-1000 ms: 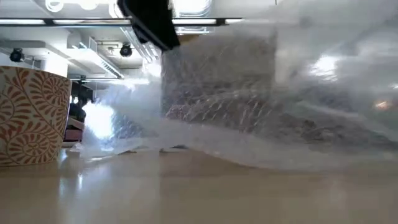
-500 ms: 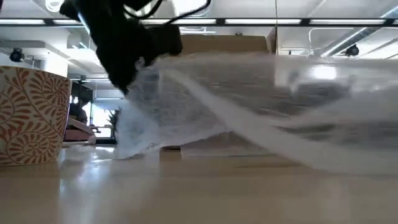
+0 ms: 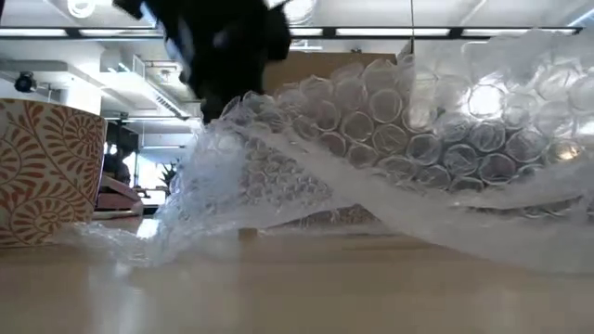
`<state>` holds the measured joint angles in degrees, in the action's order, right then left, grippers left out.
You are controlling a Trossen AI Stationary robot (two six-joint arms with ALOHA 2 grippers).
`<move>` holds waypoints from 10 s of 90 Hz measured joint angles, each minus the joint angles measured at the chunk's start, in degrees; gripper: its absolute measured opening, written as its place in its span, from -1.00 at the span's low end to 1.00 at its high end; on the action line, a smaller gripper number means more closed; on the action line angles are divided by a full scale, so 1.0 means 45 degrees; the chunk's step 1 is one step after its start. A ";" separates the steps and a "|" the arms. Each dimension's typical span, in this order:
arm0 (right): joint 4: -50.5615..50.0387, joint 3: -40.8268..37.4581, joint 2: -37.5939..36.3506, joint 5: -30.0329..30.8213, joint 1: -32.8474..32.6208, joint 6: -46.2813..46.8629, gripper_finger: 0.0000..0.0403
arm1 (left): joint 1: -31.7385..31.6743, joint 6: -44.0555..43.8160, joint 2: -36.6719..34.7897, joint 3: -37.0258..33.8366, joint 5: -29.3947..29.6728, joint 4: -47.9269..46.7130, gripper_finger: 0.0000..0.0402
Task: Wrap mug
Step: Wrap the orange patterned mug using the bubble wrap
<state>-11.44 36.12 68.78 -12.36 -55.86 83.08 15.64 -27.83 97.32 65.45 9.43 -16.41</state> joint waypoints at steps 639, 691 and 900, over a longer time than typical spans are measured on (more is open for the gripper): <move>-0.7211 0.2205 0.2718 0.7929 0.3002 -0.7118 -0.99 | 0.0534 -0.1596 0.2676 0.1604 -0.2800 -0.4484 -0.99; -1.0413 0.2288 0.2718 0.5702 0.4309 -0.1766 -0.72 | 0.1348 -0.1837 -0.0834 -0.0238 -0.3205 -0.2477 -1.00; 0.4379 0.2341 0.3996 0.9668 0.6542 -1.5590 -0.99 | 0.1199 0.1665 -0.2264 -0.1744 0.2002 0.2982 -0.60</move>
<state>8.26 46.65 86.76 31.14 -26.42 12.92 21.04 -20.34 87.13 57.60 18.44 -2.99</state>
